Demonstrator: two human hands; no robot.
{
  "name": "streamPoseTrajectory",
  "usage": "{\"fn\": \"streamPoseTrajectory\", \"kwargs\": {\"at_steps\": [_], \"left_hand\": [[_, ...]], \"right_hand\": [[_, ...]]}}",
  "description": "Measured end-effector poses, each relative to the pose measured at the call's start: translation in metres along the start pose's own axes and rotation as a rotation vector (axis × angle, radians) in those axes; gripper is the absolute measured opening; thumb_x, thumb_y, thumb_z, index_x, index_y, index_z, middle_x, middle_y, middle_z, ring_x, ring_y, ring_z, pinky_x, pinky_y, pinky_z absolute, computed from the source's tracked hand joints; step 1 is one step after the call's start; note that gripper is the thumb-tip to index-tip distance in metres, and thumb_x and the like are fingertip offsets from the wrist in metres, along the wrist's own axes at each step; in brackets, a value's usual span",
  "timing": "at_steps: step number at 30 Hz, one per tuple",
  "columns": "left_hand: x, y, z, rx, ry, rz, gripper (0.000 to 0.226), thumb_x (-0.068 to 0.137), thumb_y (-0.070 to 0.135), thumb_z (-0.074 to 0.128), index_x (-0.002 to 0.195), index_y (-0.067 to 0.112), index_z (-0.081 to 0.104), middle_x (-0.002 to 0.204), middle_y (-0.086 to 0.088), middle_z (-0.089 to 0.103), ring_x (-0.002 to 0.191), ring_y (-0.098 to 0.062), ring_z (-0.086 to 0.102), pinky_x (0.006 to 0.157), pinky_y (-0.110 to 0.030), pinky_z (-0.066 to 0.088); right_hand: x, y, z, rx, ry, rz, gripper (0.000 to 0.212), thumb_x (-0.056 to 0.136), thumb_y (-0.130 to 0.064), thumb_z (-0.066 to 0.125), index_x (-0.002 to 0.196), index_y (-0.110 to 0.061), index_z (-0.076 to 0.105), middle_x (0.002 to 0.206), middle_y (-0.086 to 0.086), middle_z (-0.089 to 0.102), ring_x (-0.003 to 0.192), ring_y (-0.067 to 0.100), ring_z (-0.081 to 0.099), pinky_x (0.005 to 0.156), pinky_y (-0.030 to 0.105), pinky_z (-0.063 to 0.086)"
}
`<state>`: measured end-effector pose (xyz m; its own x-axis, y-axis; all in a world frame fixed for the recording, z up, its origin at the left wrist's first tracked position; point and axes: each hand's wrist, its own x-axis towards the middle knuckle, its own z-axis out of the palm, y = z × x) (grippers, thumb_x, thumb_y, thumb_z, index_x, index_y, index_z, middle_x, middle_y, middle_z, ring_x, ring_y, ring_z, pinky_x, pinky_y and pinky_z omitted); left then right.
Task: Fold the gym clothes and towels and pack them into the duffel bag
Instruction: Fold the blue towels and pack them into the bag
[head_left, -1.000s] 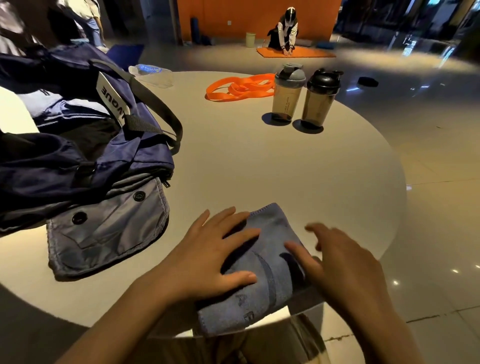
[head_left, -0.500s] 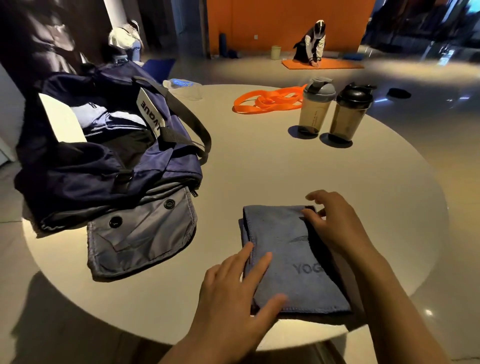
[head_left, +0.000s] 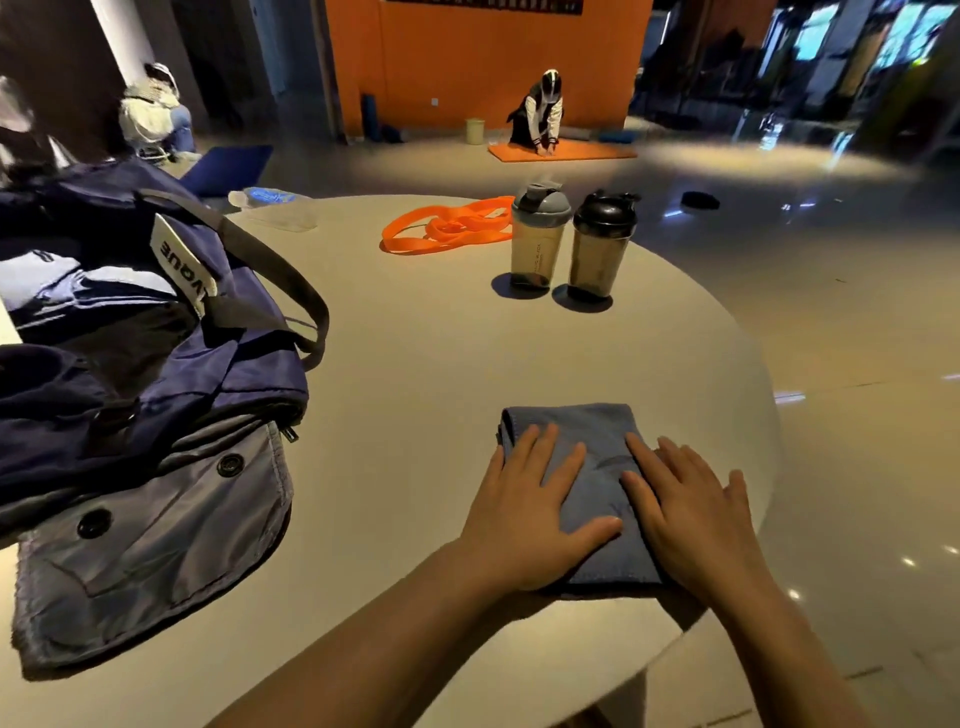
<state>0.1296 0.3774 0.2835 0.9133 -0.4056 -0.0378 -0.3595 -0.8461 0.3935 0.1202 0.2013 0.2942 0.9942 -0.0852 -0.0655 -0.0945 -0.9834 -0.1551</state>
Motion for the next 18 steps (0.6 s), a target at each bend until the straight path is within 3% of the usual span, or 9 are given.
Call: {"fn": "streamPoseTrajectory", "kwargs": {"at_steps": [2, 5, 8, 12, 14, 16, 18], "left_hand": [[0.026, 0.008, 0.004, 0.015, -0.016, 0.031, 0.101, 0.068, 0.091, 0.014, 0.152, 0.036, -0.001, 0.160, 0.005, -0.014, 0.146, -0.012, -0.016, 0.118, -0.038, -0.008], [0.051, 0.012, 0.009, 0.037, 0.024, 0.058, 0.080, 0.087, 0.076, 0.029, 0.152, 0.037, 0.004, 0.161, 0.007, -0.010, 0.147, -0.012, -0.012, 0.120, -0.039, -0.004], [0.048, 0.009, 0.009, 0.035, 0.033, 0.079, 0.080, 0.086, 0.077, 0.025, 0.152, 0.038, 0.003, 0.160, 0.008, -0.010, 0.147, -0.010, -0.012, 0.120, -0.037, -0.005], [0.014, -0.013, 0.002, 0.081, 0.072, 0.087, 0.085, 0.079, 0.083, 0.007, 0.151, 0.039, -0.001, 0.160, 0.012, -0.008, 0.147, -0.008, -0.005, 0.118, -0.032, -0.004], [-0.008, -0.029, -0.004, 0.093, 0.136, 0.076, 0.087, 0.075, 0.081, -0.005, 0.151, 0.039, -0.002, 0.159, 0.014, -0.007, 0.147, -0.007, -0.003, 0.116, -0.025, -0.007], [-0.029, -0.045, -0.012, 0.091, 0.225, 0.046, 0.086, 0.077, 0.079, -0.009, 0.151, 0.038, 0.005, 0.157, 0.017, -0.004, 0.147, -0.006, 0.001, 0.114, -0.022, -0.010], [-0.050, -0.063, -0.023, 0.121, 0.333, 0.023, 0.075, 0.090, 0.070, 0.003, 0.148, 0.031, 0.029, 0.156, 0.009, 0.019, 0.144, -0.015, 0.024, 0.115, -0.033, 0.007]], "right_hand": [[0.013, 0.017, -0.003, -0.015, 0.016, 0.050, 0.053, 0.100, -0.050, 0.012, 0.151, -0.040, 0.002, 0.159, -0.001, 0.015, 0.146, 0.019, 0.010, 0.115, 0.052, 0.006], [0.024, 0.032, -0.003, -0.005, 0.061, 0.082, 0.052, 0.100, -0.049, 0.013, 0.151, -0.038, 0.007, 0.154, 0.001, 0.025, 0.143, 0.021, 0.019, 0.115, 0.055, 0.008], [0.025, 0.033, -0.005, 0.004, 0.057, 0.085, 0.052, 0.100, -0.050, 0.013, 0.150, -0.038, 0.009, 0.152, 0.001, 0.028, 0.142, 0.021, 0.021, 0.115, 0.056, 0.008], [0.013, 0.023, -0.014, -0.063, 0.130, 0.084, 0.053, 0.101, -0.048, 0.019, 0.151, -0.034, 0.011, 0.158, 0.004, 0.018, 0.146, 0.023, 0.010, 0.115, 0.054, 0.003], [0.006, 0.003, -0.013, -0.069, 0.268, -0.022, 0.051, 0.101, -0.041, 0.030, 0.149, -0.026, 0.025, 0.156, 0.006, 0.026, 0.145, 0.025, 0.020, 0.115, 0.055, 0.007], [-0.002, -0.030, -0.010, -0.008, 0.393, -0.201, 0.047, 0.097, -0.039, 0.034, 0.136, -0.019, 0.049, 0.141, 0.008, 0.049, 0.133, 0.028, 0.043, 0.111, 0.057, 0.022], [-0.008, -0.069, -0.003, 0.074, 0.319, -0.361, 0.058, 0.092, -0.046, 0.022, 0.131, -0.018, 0.054, 0.137, 0.006, 0.054, 0.130, 0.028, 0.047, 0.110, 0.055, 0.024]]}}
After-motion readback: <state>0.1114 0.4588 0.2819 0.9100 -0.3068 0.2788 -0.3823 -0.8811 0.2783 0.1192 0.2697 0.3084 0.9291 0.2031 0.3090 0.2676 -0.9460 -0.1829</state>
